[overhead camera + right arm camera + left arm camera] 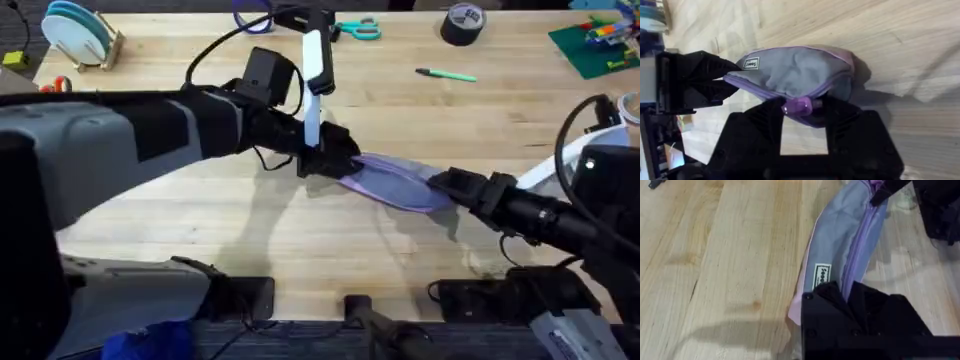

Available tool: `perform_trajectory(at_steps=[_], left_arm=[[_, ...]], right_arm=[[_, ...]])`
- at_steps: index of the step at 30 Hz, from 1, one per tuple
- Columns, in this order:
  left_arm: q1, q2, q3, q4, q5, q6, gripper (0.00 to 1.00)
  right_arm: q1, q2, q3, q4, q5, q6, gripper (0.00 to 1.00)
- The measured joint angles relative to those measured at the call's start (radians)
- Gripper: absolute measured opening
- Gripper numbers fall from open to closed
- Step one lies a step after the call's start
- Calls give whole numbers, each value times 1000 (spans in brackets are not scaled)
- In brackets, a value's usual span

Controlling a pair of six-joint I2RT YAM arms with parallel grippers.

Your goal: Unzip the bag, pick up the pens from the table one at a time and place them inside, then zip the bag closed.

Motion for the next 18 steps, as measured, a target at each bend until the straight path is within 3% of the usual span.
perform_trajectory(at_steps=[10, 18], left_arm=[[-4, 0, 0, 0, 0, 0, 43], [-5, 0, 0, 0, 0, 0, 43]], right_arm=[[0, 0, 0, 7, -34, 0, 51], [0, 0, 0, 16, -34, 0, 32]])
